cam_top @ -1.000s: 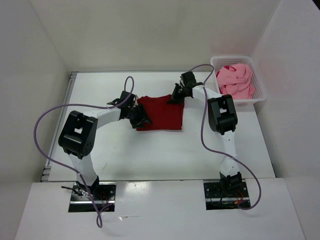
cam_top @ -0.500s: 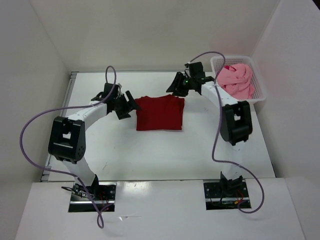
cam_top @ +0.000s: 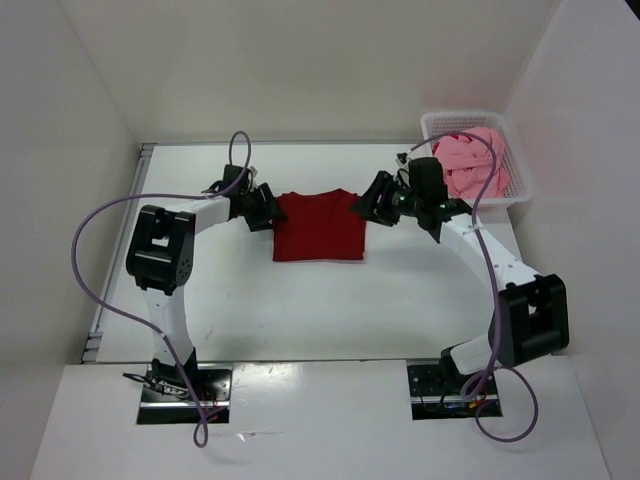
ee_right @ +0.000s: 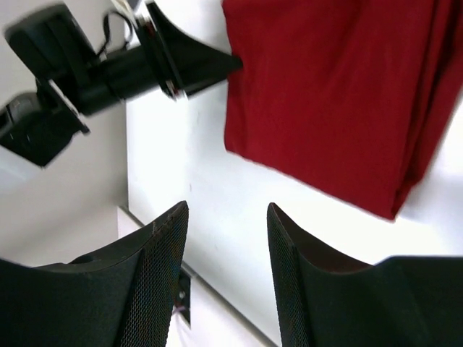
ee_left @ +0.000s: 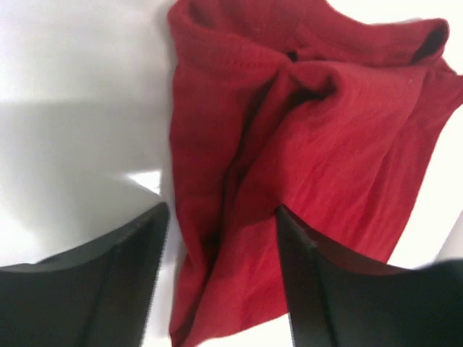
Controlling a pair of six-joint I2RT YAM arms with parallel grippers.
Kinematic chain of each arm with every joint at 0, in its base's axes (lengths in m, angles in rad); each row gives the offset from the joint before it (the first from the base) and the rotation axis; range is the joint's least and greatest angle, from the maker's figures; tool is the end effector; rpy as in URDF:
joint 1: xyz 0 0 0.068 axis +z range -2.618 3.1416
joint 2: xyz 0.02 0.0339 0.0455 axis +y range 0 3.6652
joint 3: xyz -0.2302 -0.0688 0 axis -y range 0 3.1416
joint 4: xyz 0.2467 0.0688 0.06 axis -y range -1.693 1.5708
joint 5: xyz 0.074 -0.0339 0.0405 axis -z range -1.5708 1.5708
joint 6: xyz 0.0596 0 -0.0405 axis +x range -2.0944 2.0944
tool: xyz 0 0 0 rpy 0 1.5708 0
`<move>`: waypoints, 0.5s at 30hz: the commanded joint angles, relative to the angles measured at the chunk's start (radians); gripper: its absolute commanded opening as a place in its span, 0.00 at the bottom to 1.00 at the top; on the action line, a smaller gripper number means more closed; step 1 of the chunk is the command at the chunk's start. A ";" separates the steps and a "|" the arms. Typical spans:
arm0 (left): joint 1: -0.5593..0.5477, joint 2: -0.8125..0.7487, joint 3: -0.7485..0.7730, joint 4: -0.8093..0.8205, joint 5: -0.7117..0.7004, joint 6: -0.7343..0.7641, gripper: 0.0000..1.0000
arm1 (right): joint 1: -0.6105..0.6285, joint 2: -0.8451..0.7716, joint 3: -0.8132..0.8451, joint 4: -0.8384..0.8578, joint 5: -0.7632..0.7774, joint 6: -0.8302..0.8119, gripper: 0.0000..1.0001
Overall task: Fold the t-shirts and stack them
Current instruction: Put the neatly folded tshirt into the corner of the board with the left arm
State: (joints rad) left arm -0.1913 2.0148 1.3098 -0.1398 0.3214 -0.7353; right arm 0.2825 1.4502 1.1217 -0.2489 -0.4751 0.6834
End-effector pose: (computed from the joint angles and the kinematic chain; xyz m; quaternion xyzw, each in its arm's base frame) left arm 0.4209 -0.1007 0.1096 -0.1932 0.9041 -0.2905 0.2467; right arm 0.3300 0.1242 0.2499 0.0602 0.8597 0.3983 0.3141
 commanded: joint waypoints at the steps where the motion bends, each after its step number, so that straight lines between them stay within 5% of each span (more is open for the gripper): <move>1: -0.013 0.061 0.009 0.052 0.034 0.007 0.63 | -0.005 -0.085 -0.063 0.020 -0.005 0.019 0.54; 6: -0.037 0.081 0.090 0.065 0.044 -0.015 0.20 | -0.005 -0.140 -0.126 0.010 0.027 0.019 0.54; 9: -0.048 0.100 0.188 0.020 0.021 -0.052 0.06 | -0.014 -0.160 -0.154 0.010 0.027 0.019 0.54; 15: 0.071 0.110 0.397 -0.073 0.001 -0.064 0.00 | -0.039 -0.189 -0.197 -0.020 0.036 0.001 0.54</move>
State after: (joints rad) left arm -0.2131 2.1368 1.6062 -0.2100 0.3431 -0.7822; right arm 0.2577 1.3132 0.9409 -0.2653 -0.4576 0.7002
